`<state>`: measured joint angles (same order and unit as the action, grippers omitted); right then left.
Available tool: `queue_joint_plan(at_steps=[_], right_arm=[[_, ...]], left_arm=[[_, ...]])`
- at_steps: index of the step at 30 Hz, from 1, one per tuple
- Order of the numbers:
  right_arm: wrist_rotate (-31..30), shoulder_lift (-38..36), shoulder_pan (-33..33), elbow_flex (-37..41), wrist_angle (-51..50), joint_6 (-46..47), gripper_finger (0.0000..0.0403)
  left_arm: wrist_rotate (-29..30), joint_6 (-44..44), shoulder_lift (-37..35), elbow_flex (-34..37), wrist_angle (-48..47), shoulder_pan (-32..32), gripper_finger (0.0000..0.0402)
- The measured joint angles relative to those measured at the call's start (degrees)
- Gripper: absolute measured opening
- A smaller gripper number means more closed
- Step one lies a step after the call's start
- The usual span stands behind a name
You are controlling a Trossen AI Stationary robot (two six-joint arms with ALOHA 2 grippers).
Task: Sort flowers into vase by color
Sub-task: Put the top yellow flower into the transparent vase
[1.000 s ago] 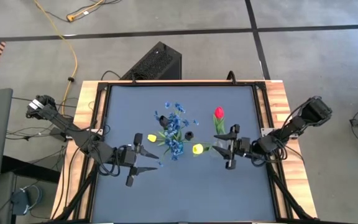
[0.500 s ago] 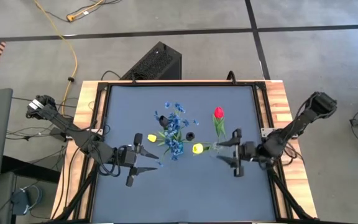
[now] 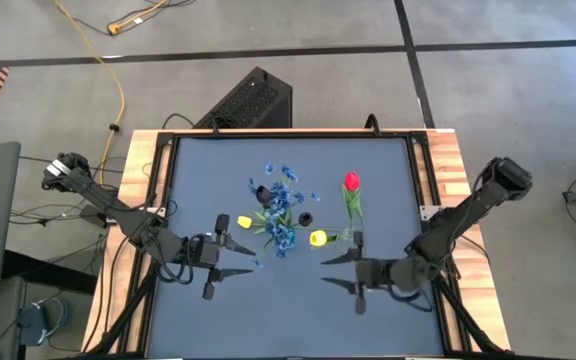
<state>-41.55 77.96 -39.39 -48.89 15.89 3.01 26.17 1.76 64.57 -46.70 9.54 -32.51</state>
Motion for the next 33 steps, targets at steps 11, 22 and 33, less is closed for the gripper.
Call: queue_joint_plan(at_steps=[11, 22, 33], right_arm=[[-22.68, 11.73, 0.12, -9.44, -0.63, -11.07, 0.0016], [-48.29, 10.77, -1.72, -13.85, -0.45, -19.58, 0.0022], [-48.4, 8.95, -2.75, -13.85, 3.27, -22.24, 0.0028]], left_arm=[[-0.06, -2.11, 0.01, 0.01, -2.22, 0.0, 0.0164], [-0.13, -3.18, 0.01, 0.02, -3.87, 0.0, 0.0164], [0.0, -3.72, 0.01, 0.02, -5.35, 0.0, 0.0164]])
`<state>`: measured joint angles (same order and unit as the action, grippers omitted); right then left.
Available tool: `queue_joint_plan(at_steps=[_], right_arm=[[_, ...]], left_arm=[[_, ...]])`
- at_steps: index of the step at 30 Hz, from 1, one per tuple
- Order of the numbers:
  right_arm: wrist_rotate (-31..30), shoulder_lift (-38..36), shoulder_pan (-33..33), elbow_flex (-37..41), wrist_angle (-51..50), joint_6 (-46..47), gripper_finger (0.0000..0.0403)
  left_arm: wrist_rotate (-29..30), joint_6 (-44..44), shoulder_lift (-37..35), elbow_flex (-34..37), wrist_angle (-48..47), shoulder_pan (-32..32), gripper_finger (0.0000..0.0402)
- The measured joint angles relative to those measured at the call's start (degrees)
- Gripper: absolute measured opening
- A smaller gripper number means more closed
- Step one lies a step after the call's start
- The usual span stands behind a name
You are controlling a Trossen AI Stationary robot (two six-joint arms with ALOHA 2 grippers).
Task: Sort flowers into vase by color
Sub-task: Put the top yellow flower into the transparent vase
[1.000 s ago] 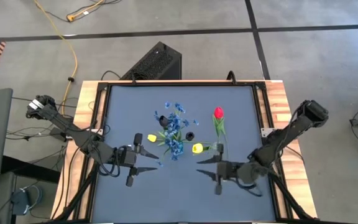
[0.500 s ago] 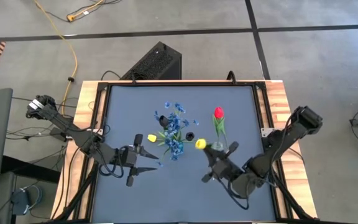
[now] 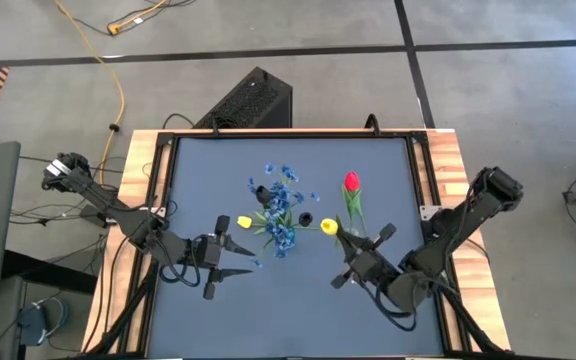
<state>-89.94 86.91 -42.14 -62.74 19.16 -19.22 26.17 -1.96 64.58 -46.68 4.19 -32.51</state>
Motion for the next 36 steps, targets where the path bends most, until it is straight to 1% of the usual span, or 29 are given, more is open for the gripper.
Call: queue_joint_plan(at_steps=[5, 12, 16, 19, 23, 30, 34, 36], right_arm=[[-0.01, -1.19, 1.5, 0.02, -0.03, -3.5, 0.0018], [-0.03, -1.89, 2.56, 0.02, -1.53, -10.46, 0.0028], [-0.04, -1.89, 1.93, 0.24, -4.05, -10.69, 0.0026], [-0.03, -1.89, 1.01, 0.28, -7.89, -10.8, 0.0028], [-0.03, -1.87, 0.37, 0.3, -13.05, -10.82, 0.0051], [-0.03, -1.87, 0.08, 0.31, -17.79, -10.78, 0.0108], [-0.04, -1.87, -0.15, 0.31, -17.55, -9.31, 0.0143], [-0.02, -1.86, -0.69, 0.31, -15.35, -9.13, 0.0157]], left_arm=[[0.0, -0.74, 0.0, 0.0, -0.24, 0.0, 0.0164], [-0.31, -1.84, 0.11, 0.0, -0.98, -0.07, 0.0164], [-0.41, -1.87, 0.26, 0.0, -1.03, -0.09, 0.0164], [-0.42, -1.87, 0.24, 0.0, -1.11, -0.09, 0.0164], [-0.42, -1.92, 0.24, 0.0, -1.21, -0.09, 0.0164], [-0.44, -2.44, 0.24, 0.0, -1.27, -0.09, 0.0164], [-0.44, -3.25, 0.24, 0.0, -1.29, -0.09, 0.0164], [-0.44, -3.25, 0.24, 0.0, -1.29, -0.11, 0.0164]])
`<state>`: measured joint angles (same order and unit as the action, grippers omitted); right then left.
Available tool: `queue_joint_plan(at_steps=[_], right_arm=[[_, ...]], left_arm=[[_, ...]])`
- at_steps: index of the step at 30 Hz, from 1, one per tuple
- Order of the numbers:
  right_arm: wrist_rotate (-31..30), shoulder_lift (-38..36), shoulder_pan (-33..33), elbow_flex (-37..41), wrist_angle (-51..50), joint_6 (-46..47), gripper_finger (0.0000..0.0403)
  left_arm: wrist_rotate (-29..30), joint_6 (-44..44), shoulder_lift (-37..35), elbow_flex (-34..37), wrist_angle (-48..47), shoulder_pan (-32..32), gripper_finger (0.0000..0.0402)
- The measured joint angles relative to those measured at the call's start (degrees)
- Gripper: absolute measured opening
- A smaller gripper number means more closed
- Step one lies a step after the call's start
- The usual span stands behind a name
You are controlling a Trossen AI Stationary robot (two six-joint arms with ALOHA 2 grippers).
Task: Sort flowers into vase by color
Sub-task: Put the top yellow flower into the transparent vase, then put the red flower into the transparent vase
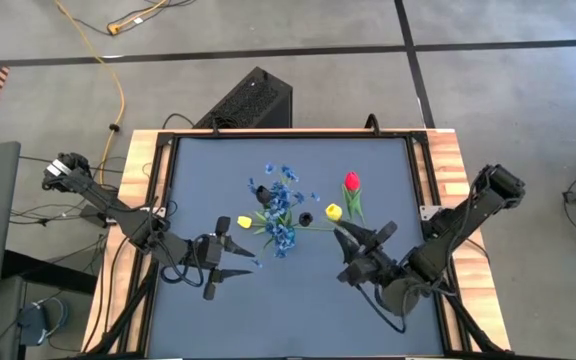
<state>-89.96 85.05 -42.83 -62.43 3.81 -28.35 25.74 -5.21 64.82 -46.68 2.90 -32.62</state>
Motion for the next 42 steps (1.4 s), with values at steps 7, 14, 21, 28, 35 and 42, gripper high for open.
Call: queue_joint_plan(at_steps=[7, 14, 21, 28, 35, 42], right_arm=[[10.63, -0.01, -3.99, 0.0, 13.13, 4.51, 0.0177], [33.14, -3.15, -8.68, -0.02, -0.5, 32.94, 0.0176], [59.55, -1.53, -8.83, -0.07, -29.57, 76.11, 0.0174], [67.21, -0.4, -7.25, 2.07, -63.48, 108.73, 0.0169], [67.76, -7.89, -2.7, 11.55, -65.47, 117.18, 0.0169], [67.9, -17.4, 8.62, 23.74, -60.94, 118.35, 0.0169]], left_arm=[[0.1, 0.43, 0.0, 0.0, 0.02, 0.0, 0.0164], [0.36, 1.91, -0.02, 0.0, 0.71, 0.24, 0.0164], [0.48, 2.83, -0.02, 0.0, 0.85, 0.28, 0.0164], [0.55, 3.45, -0.02, 0.0, 0.87, 0.28, 0.0164], [0.59, 3.76, -0.02, 0.0, 0.87, 0.28, 0.0164], [0.63, 3.92, -0.02, 0.0, 0.85, 0.28, 0.0164]])
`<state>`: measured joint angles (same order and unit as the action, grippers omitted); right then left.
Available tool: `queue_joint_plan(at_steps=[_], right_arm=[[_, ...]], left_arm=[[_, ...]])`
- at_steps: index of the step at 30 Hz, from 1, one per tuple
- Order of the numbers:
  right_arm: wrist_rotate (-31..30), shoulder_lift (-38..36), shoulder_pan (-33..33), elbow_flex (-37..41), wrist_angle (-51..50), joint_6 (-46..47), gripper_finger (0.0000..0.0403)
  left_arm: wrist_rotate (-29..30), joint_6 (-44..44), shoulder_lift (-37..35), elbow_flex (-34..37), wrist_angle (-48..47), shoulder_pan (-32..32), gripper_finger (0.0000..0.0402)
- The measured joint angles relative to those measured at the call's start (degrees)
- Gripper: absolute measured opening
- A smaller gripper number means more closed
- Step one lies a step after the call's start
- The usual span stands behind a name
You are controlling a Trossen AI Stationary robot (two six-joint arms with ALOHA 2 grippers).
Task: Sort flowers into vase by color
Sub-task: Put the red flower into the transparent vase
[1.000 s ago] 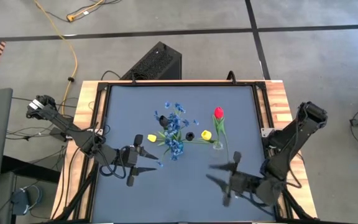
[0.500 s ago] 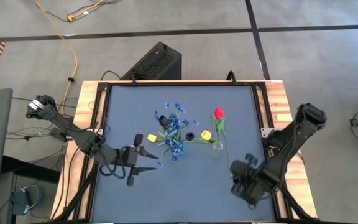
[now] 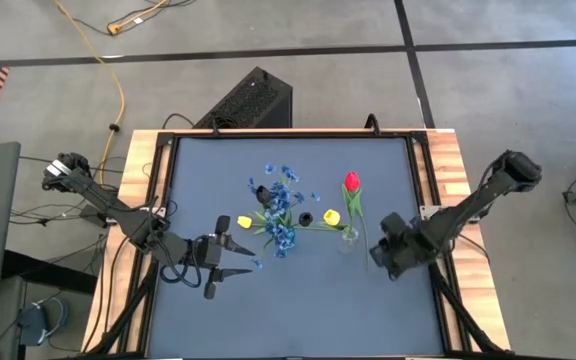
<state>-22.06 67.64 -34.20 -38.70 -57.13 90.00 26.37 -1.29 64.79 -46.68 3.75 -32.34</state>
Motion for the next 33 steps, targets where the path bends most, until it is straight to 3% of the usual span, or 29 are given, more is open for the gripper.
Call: queue_joint_plan(at_steps=[9, 15, 23, 33], right_arm=[[0.82, -5.75, 16.85, 7.4, 15.28, -17.06, 0.0169], [1.79, -4.06, 25.46, 7.96, 16.67, -23.87, 0.0169], [5.58, 0.54, 30.06, 7.96, 20.78, -30.48, 0.0169], [8.52, 5.41, 31.33, 7.96, 24.4, -37.82, 0.0169]], left_arm=[[-0.01, -1.27, 0.0, 0.0, 0.0, 0.0, 0.0164], [0.0, -1.43, 0.0, 0.0, 0.0, 0.0, 0.0164], [-0.02, -1.52, 0.0, 0.0, -0.13, 0.0, 0.0164], [-0.02, -2.01, 0.0, 0.0, -0.44, 0.0, 0.0164]])
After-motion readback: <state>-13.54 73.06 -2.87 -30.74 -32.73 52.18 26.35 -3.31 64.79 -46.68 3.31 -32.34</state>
